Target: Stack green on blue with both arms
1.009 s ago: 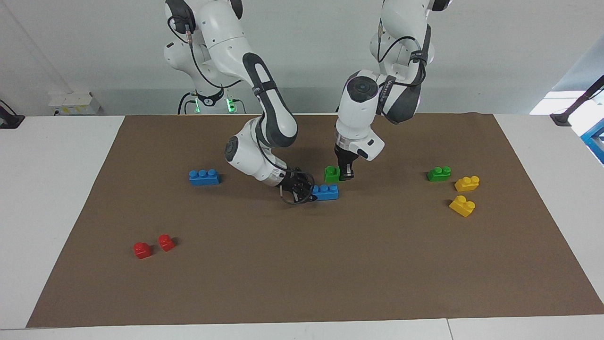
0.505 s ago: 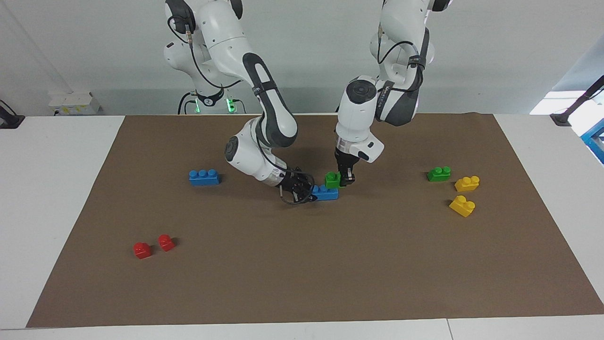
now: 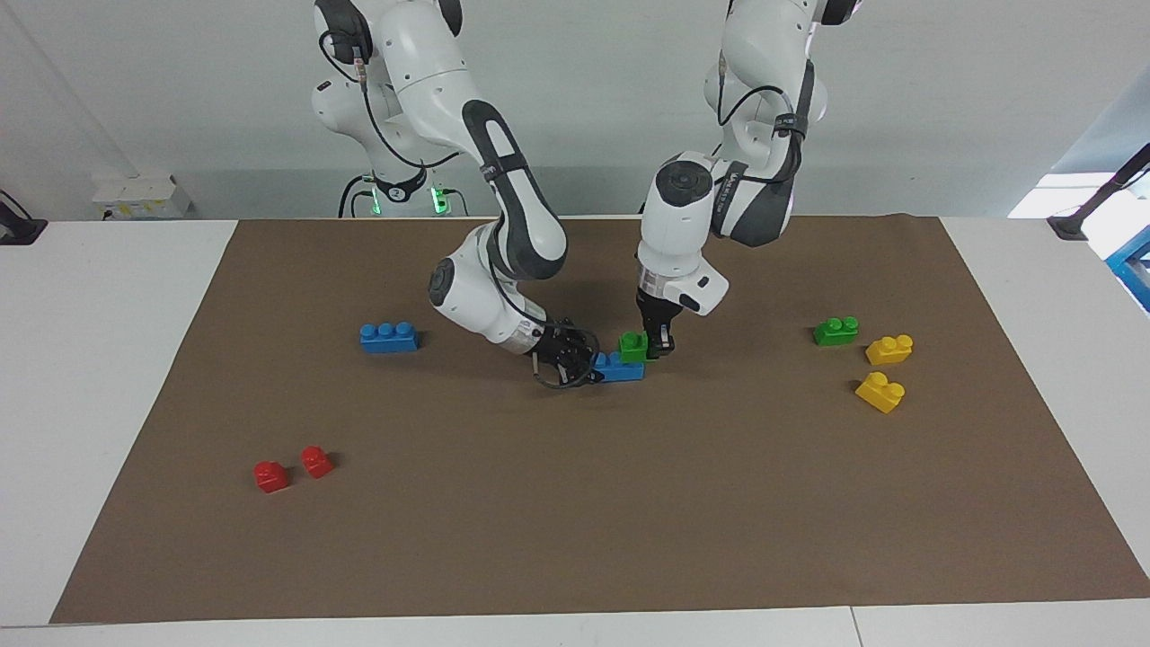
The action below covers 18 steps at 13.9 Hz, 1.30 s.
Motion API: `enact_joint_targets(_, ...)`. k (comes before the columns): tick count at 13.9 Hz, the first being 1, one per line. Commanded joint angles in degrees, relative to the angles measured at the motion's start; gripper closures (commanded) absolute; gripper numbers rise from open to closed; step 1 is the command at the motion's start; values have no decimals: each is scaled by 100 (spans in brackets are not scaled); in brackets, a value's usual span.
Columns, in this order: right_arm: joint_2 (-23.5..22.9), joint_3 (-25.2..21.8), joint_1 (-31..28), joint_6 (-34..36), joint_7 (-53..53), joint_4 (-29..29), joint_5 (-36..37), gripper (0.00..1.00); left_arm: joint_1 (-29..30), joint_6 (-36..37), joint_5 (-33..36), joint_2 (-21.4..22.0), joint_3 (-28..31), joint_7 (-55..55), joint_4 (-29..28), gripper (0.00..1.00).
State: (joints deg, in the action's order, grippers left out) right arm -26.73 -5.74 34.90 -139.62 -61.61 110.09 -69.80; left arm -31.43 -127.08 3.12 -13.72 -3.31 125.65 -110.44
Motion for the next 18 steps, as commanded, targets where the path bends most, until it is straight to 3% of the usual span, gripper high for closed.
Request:
enact_joint_targets(1,-69,-15,17,-381,272,127,-192,100,-126,-159,241,-69,84,249,-92,100)
enact_joint_targets(7,-69,-15,17,-390,281,127,-192,100,-117,-353,592,-280,85,286,-127,100)
enact_joint_targets(8,-69,-15,17,-390,281,127,-192,100,-91,-335,637,-271,84,120,-127,63)
enact_joint_targets(9,-69,-6,17,-399,281,127,-192,100,-82,-318,637,-245,76,-134,-127,1)
enact_joint_targets(15,-69,-15,17,-364,229,109,-192,100,321,191,620,308,67,-1146,-92,0)
enact_joint_targets(16,-69,-15,25,-373,220,92,-184,76,383,270,602,431,67,-1374,-92,0)
enact_joint_targets(17,-69,-15,17,-355,194,57,-183,33,523,332,585,545,67,-1655,-83,0)
enact_joint_targets(18,-26,-15,8,-355,141,39,-183,20,637,367,576,668,67,-1910,-83,0)
